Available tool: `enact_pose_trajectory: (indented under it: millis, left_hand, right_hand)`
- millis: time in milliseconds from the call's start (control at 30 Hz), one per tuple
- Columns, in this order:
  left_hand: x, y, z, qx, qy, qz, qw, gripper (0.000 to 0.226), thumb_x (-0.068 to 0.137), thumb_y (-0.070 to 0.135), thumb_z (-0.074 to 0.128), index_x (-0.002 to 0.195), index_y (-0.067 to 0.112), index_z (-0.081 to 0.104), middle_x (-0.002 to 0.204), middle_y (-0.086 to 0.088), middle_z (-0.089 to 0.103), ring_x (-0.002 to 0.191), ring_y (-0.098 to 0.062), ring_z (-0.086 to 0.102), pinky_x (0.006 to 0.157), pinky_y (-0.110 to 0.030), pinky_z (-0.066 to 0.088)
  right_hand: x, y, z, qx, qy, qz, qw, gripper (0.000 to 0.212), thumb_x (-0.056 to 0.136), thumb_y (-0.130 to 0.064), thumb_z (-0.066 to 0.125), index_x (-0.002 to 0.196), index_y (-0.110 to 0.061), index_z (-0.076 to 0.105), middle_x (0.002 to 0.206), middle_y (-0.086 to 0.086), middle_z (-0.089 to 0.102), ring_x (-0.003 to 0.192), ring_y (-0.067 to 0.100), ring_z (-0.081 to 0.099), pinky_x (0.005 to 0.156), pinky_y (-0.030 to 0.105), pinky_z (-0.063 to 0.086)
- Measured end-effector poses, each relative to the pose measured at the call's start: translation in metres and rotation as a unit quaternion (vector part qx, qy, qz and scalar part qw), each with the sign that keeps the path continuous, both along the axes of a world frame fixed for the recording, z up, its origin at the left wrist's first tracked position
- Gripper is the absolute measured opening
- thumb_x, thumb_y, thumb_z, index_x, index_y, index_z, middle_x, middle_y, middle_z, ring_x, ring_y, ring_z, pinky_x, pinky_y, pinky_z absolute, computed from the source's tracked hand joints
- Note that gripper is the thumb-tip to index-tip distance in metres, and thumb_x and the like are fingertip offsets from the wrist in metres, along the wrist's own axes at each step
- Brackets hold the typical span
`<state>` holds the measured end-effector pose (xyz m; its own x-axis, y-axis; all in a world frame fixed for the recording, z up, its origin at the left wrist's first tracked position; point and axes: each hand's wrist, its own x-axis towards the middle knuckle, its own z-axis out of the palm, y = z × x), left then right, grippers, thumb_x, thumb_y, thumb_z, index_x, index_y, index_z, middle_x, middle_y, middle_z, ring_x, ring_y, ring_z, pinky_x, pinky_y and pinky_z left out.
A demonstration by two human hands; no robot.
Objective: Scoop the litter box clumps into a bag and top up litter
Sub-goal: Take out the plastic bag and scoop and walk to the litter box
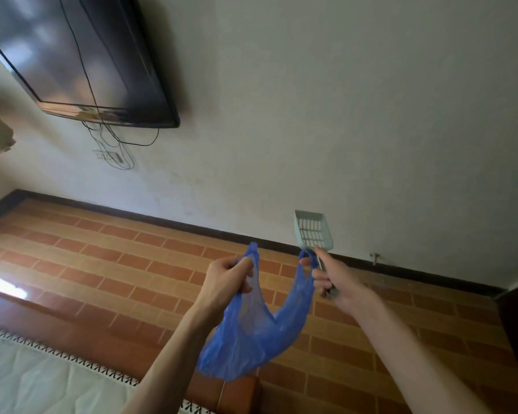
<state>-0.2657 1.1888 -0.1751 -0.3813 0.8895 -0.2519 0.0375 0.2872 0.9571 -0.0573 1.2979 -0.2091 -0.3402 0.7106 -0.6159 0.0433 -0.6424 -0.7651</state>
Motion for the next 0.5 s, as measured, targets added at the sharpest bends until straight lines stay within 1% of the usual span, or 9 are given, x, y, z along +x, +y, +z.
enact_pose_trajectory:
  millis: [33,100,167,233,300,367,400,433,500]
  left_hand:
    - [0.0,0.003,-0.003,-0.01,-0.006,-0.011,1.0,0.037,0.089,0.009,0.058,0.053,0.016,0.057,0.051,0.001,0.048,0.056,-0.017,0.051,0.063,-0.032,0.045]
    - [0.004,0.015,-0.012,-0.033,-0.018,-0.015,0.999,0.03,0.092,0.008,0.058,0.064,0.009,0.068,0.052,-0.001,0.05,0.058,-0.02,0.052,0.062,-0.031,0.045]
    - [0.012,0.031,-0.023,-0.056,-0.059,-0.002,0.997,0.022,0.093,0.009,0.058,0.078,0.002,0.072,0.054,-0.002,0.047,0.057,-0.02,0.046,0.061,-0.031,0.046]
    - [0.024,0.049,-0.03,-0.083,-0.108,0.009,0.991,0.018,0.093,0.013,0.06,0.086,0.001,0.073,0.057,-0.002,0.041,0.055,-0.018,0.038,0.059,-0.032,0.042]
    - [0.034,0.07,-0.033,-0.091,-0.165,0.003,0.982,0.014,0.087,0.023,0.064,0.081,0.01,0.065,0.061,-0.001,0.036,0.055,-0.017,0.033,0.056,-0.031,0.037]
    - [0.041,0.093,-0.034,-0.081,-0.223,-0.013,0.971,0.019,0.08,0.035,0.062,0.07,0.022,0.052,0.063,0.002,0.033,0.056,-0.015,0.03,0.057,-0.03,0.032]
    - [0.042,0.105,-0.033,-0.068,-0.251,-0.015,0.965,0.021,0.081,0.037,0.059,0.067,0.025,0.049,0.062,0.004,0.031,0.057,-0.015,0.029,0.058,-0.031,0.03]
    - [0.042,0.119,-0.036,-0.054,-0.279,-0.011,0.959,0.021,0.085,0.038,0.056,0.068,0.026,0.051,0.062,0.005,0.031,0.059,-0.015,0.03,0.06,-0.032,0.03]
    - [0.042,0.144,-0.036,-0.032,-0.344,0.01,0.938,0.026,0.095,0.038,0.049,0.08,0.021,0.063,0.06,0.005,0.033,0.06,-0.017,0.036,0.063,-0.034,0.032]
  right_hand:
    - [-0.002,-0.002,0.005,0.008,-0.003,0.015,1.0,0.053,0.1,-0.06,0.046,0.107,-0.013,0.071,0.056,-0.01,0.027,0.044,0.006,0.023,0.044,0.02,0.028]
    - [-0.008,-0.001,0.014,0.022,-0.003,0.041,0.999,0.054,0.1,-0.06,0.046,0.106,-0.013,0.072,0.057,-0.009,0.025,0.045,0.007,0.022,0.045,0.021,0.029]
    - [-0.014,0.002,0.022,0.032,0.004,0.068,0.997,0.054,0.099,-0.06,0.047,0.104,-0.012,0.071,0.057,-0.008,0.023,0.045,0.008,0.02,0.048,0.023,0.026]
    - [-0.02,0.009,0.028,0.042,0.018,0.099,0.994,0.052,0.099,-0.06,0.047,0.102,-0.013,0.069,0.058,-0.006,0.021,0.045,0.008,0.019,0.05,0.025,0.024]
    - [-0.026,0.019,0.033,0.051,0.025,0.13,0.99,0.05,0.099,-0.06,0.047,0.1,-0.014,0.067,0.059,-0.005,0.02,0.045,0.009,0.018,0.049,0.024,0.025]
    - [-0.031,0.034,0.034,0.056,0.031,0.152,0.986,0.05,0.098,-0.061,0.048,0.101,-0.014,0.065,0.059,-0.005,0.021,0.044,0.008,0.018,0.048,0.023,0.026]
    - [-0.033,0.044,0.034,0.055,0.036,0.156,0.985,0.051,0.098,-0.061,0.049,0.103,-0.014,0.065,0.058,-0.006,0.022,0.044,0.008,0.019,0.047,0.023,0.025]
    - [-0.034,0.055,0.033,0.054,0.041,0.158,0.985,0.052,0.098,-0.061,0.049,0.105,-0.013,0.065,0.056,-0.007,0.024,0.043,0.007,0.02,0.048,0.023,0.024]
    - [-0.034,0.08,0.031,0.055,0.045,0.164,0.984,0.05,0.1,-0.057,0.047,0.113,-0.011,0.064,0.052,-0.011,0.035,0.043,0.005,0.022,0.052,0.026,0.02]
